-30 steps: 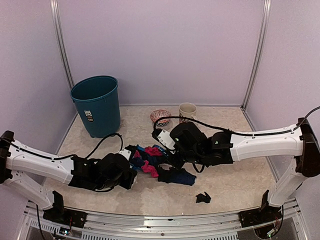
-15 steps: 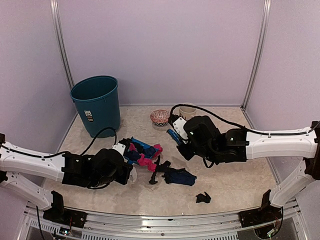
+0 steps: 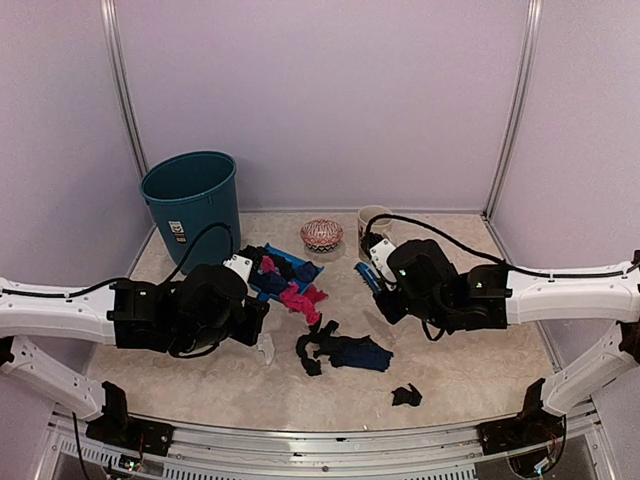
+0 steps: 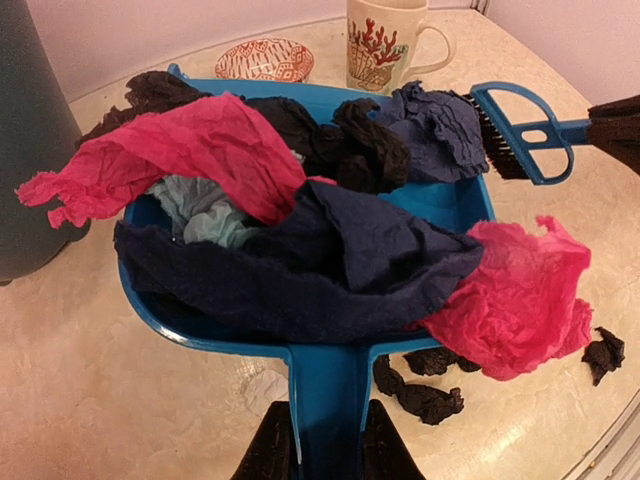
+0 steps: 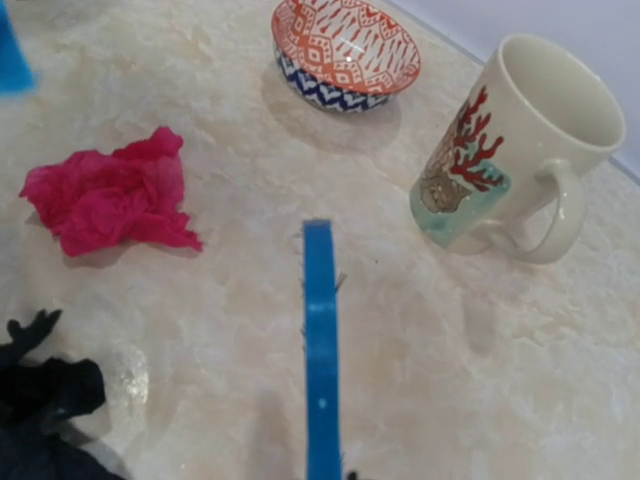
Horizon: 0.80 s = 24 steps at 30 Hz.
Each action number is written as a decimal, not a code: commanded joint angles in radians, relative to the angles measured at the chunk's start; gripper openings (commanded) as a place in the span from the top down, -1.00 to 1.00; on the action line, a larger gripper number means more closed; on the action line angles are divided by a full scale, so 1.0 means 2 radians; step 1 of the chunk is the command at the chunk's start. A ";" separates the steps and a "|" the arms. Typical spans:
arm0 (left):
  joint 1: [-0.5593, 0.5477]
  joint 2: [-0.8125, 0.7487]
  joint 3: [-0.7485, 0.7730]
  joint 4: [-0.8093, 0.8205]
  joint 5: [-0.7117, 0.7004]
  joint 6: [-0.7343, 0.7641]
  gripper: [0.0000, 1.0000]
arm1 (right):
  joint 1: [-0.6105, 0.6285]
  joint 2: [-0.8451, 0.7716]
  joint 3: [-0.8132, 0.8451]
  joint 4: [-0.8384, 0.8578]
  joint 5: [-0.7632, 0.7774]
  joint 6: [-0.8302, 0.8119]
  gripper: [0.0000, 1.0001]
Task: Sweep away the paper scraps from the table
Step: Sweep the paper scraps into the dustpan, then dump the paper scraps in the dustpan into the trash bin.
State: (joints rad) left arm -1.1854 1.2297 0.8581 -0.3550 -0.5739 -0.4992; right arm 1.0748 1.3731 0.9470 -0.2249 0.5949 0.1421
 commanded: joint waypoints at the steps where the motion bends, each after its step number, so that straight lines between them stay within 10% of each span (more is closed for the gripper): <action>1: 0.010 -0.005 0.049 -0.048 0.000 0.019 1.00 | -0.005 -0.017 -0.013 0.019 -0.002 0.013 1.00; 24: 0.174 0.028 0.246 -0.201 0.096 0.105 1.00 | -0.012 -0.012 -0.030 0.036 -0.015 0.012 1.00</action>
State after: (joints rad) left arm -0.9081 1.2720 1.2831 -0.6968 -0.4149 -0.3485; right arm 1.0615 1.3609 0.9001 -0.1864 0.5755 0.1555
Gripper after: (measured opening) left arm 0.154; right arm 0.038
